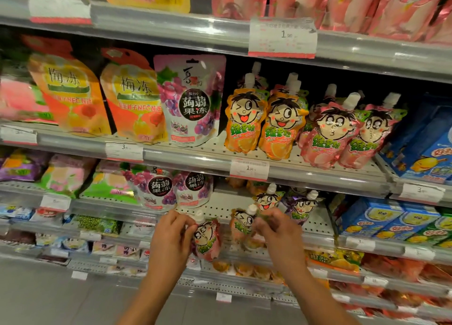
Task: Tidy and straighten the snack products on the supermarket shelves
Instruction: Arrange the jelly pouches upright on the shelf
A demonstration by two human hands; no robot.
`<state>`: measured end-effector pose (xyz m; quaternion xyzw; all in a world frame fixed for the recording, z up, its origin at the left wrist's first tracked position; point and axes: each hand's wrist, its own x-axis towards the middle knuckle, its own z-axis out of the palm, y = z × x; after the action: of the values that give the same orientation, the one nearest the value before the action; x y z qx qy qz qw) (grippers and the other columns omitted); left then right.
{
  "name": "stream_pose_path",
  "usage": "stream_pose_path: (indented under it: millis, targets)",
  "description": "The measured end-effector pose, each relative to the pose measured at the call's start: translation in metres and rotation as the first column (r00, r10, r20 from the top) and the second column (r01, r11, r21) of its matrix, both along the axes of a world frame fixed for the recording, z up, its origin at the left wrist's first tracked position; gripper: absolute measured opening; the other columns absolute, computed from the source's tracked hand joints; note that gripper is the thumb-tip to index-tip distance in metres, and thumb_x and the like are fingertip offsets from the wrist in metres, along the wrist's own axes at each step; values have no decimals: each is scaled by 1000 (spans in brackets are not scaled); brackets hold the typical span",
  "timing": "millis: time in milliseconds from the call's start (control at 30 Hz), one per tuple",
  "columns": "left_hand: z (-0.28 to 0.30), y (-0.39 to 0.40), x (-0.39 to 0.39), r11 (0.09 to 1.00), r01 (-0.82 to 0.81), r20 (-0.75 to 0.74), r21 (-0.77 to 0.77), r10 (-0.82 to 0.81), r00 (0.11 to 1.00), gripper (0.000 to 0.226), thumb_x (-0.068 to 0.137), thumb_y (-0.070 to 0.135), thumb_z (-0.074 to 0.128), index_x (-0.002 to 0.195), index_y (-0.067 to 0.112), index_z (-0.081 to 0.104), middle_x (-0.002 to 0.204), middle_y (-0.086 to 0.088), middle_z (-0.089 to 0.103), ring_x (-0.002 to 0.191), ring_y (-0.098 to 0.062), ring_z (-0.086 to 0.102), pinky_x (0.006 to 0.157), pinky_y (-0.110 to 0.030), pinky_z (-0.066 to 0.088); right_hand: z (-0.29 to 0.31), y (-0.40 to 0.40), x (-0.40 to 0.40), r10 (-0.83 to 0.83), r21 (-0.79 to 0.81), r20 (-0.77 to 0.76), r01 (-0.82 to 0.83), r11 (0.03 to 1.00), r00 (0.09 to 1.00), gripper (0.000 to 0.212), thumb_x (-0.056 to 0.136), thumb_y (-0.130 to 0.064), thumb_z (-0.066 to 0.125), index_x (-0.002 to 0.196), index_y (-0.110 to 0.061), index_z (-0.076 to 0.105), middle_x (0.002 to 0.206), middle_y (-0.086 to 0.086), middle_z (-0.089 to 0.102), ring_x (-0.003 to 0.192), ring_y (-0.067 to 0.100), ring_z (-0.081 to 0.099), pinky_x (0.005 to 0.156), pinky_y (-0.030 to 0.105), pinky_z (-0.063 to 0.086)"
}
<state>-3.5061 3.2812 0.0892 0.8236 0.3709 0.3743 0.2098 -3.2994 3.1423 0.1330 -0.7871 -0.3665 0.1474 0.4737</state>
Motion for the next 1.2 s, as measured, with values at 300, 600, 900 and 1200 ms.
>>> stream_pose_path:
  millis: [300,600,900,1200]
  targets:
    - [-10,11,-34,995,98,-28,3,-98,995,11,91,21,71,89,29,63,90,16,47,84,-8,47,69,-18,36,-13,93,-12,-143,82,114,134,988,983,16,96,-32,61,94,-18,67,76,-5,69,74,16,68,67,45,55]
    - [-13,13,-43,983,184,-51,-28,-185,981,24,93,22,67,88,39,51,90,23,41,93,1,45,71,-17,36,14,136,6,-68,-350,320,184,918,945,30,97,-11,56,122,3,64,117,26,67,107,42,63,83,38,47]
    - [-13,17,-39,986,159,-37,-52,-161,986,23,91,15,72,89,33,58,92,24,42,91,0,47,70,-15,37,12,150,-2,-32,-457,346,198,867,938,33,103,-32,52,107,-2,67,106,18,69,102,36,65,72,29,38]
    - [-11,17,-36,984,170,13,-49,-169,985,8,97,31,56,90,32,60,92,25,42,91,-1,47,67,-19,38,15,153,7,-29,-446,349,193,874,937,20,99,-12,51,113,-3,62,116,20,66,109,38,61,83,36,49]
